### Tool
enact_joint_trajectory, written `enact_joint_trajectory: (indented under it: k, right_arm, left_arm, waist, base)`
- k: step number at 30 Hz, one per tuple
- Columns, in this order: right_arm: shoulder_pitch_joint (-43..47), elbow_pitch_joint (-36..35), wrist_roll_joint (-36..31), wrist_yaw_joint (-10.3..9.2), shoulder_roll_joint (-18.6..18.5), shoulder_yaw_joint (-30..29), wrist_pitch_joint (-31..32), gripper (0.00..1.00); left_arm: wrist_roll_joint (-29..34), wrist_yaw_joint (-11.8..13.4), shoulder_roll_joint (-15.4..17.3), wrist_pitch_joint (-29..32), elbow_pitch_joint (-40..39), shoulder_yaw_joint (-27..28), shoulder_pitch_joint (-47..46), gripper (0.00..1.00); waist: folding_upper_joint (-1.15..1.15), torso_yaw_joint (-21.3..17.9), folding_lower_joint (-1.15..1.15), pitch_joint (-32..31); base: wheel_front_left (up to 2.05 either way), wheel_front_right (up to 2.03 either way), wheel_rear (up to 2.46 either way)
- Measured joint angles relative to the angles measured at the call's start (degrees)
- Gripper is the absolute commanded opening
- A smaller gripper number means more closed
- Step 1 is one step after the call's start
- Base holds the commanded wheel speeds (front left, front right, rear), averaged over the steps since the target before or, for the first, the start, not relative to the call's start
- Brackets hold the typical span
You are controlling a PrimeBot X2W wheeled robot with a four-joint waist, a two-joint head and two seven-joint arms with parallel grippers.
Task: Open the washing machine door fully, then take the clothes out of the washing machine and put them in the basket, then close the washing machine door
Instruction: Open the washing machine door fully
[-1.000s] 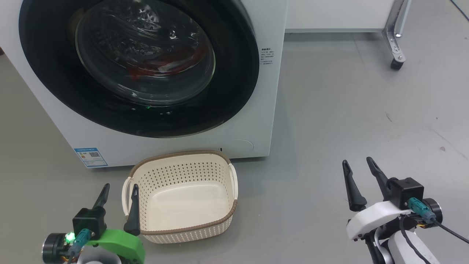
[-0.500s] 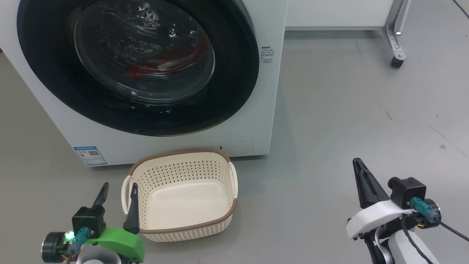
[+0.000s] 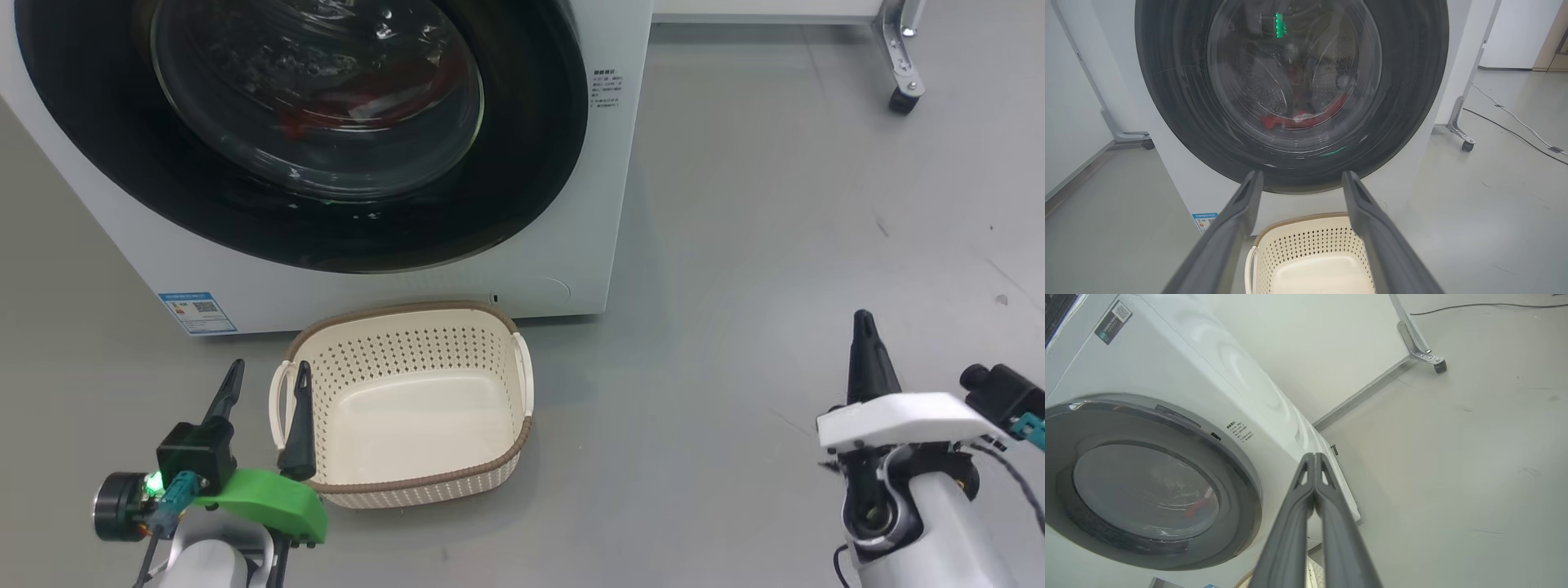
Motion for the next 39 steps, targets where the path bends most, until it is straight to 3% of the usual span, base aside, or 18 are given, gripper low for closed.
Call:
enact_joint_trajectory:
  k: [11, 17, 29, 39]
  right_arm:
    - [-10.55, -2.05, 27.89, 0.47, -0.29, -3.11, 8.9, 0.0]
    - [-16.8, -2.21, 36.38, 0.47, -0.47, -4.61, 13.1, 0.0]
    - [-28.83, 1.26, 40.18, 0.36, -1.0, -5.39, 20.37, 0.0]
    - [-37.84, 4.71, 41.49, -2.11, -2.1, -3.65, 25.88, 0.0]
  left_arm:
    - [1.2, -0.48, -0.44, -0.11, -2.18, -0.52, -3.54, 1.0]
    - [1.56, -0.52, -0.63, -0.15, -3.56, -0.52, -5.56, 1.0]
    - [1.57, -1.51, -1.41, -0.15, -5.11, -0.66, -9.14, 1.0]
    - [1.74, -2.27, -2.24, -0.15, -5.43, -1.25, -11.58, 1.0]
  waist:
    - [0.0, 1.37, 0.0, 5.05]
    - [0.0, 2.56, 0.0, 8.09]
    - [0.0, 5.26, 0.01, 14.27]
    - [0.0, 7.25, 0.01, 18.05]
  base:
    - [0.0, 0.0, 0.0]
    - [0.0, 0.0, 0.0]
    - [0.0, 0.0, 0.0]
    - [0.0, 0.0, 0.0]
